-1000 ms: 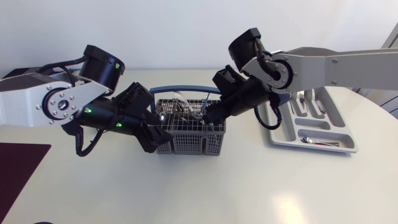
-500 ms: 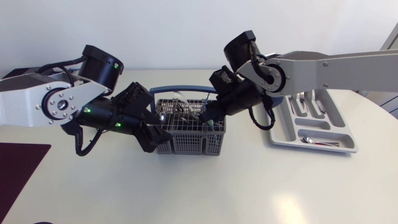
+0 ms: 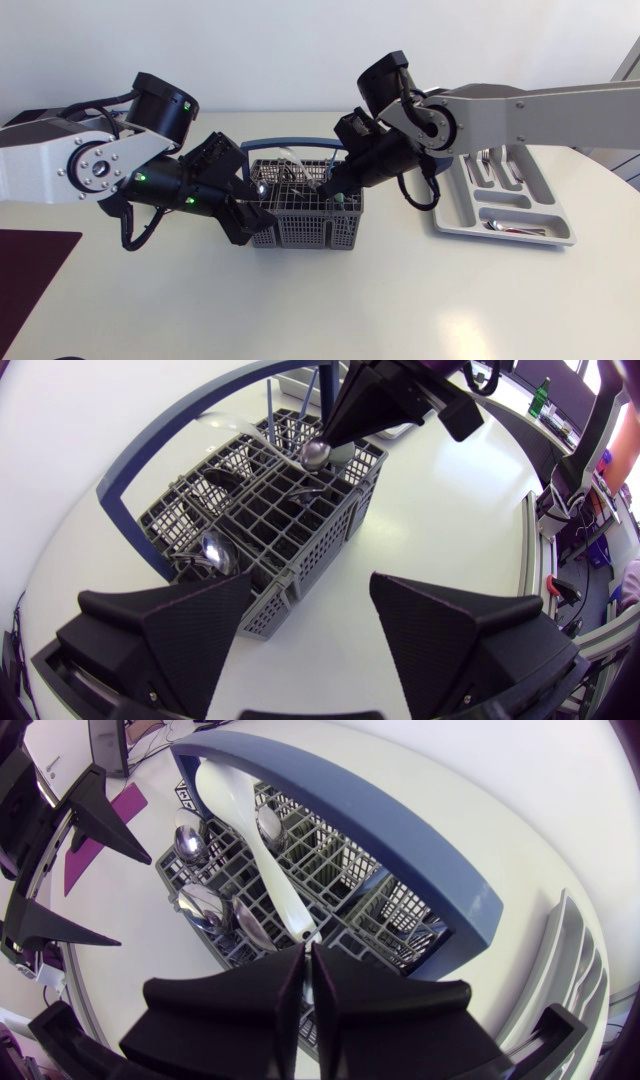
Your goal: Transfer all utensils from the basket to the drawer tray.
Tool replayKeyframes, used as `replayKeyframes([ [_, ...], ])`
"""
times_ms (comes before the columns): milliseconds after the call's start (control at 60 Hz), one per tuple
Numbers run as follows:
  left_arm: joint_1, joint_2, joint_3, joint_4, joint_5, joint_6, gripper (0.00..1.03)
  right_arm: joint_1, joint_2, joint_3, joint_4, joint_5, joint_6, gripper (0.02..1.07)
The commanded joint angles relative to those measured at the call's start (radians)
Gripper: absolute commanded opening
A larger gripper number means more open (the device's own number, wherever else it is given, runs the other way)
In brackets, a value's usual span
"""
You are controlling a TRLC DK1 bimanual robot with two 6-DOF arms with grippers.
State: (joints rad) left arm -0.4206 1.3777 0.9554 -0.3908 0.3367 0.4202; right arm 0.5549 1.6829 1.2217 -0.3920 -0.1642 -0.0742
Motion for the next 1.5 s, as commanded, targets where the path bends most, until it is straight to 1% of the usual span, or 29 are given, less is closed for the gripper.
replayKeyframes([
  [0, -0.003, 0.004, -0.026, 0.001, 0.015, 0.017, 0.83, -0.001, -0.015, -0.044, -0.01, -0.011, 0.019, 0.08],
  [250, -0.003, 0.004, -0.029, 0.003, 0.015, 0.017, 0.83, -0.004, -0.068, -0.041, -0.036, -0.054, 0.017, 0.08],
  [500, -0.014, 0.004, -0.035, 0.006, 0.015, 0.015, 0.84, -0.013, -0.129, -0.027, -0.054, -0.124, 0.017, 0.08],
  [583, -0.02, 0.004, -0.033, 0.007, 0.015, 0.015, 0.84, -0.013, -0.146, -0.016, -0.065, -0.129, 0.019, 0.08],
  [983, -0.056, -0.006, -0.046, 0.006, 0.018, 0.031, 0.84, -0.043, -0.249, 0.052, -0.162, -0.202, 0.021, 0.08],
  [1133, -0.072, -0.011, -0.052, 0.006, 0.016, 0.035, 0.84, -0.073, -0.282, 0.076, -0.192, -0.247, 0.031, 0.08],
  [1300, -0.072, -0.02, -0.052, 0.003, 0.016, 0.035, 0.84, -0.127, -0.341, 0.096, -0.248, -0.29, 0.031, 0.08],
  [1383, -0.072, -0.022, -0.052, 0.0, 0.016, 0.037, 0.83, -0.168, -0.387, 0.113, -0.297, -0.298, 0.028, 0.08],
  [1483, -0.072, -0.025, -0.053, -0.003, 0.016, 0.037, 0.84, -0.259, -0.434, 0.121, -0.383, -0.285, 0.01, 0.08],
])
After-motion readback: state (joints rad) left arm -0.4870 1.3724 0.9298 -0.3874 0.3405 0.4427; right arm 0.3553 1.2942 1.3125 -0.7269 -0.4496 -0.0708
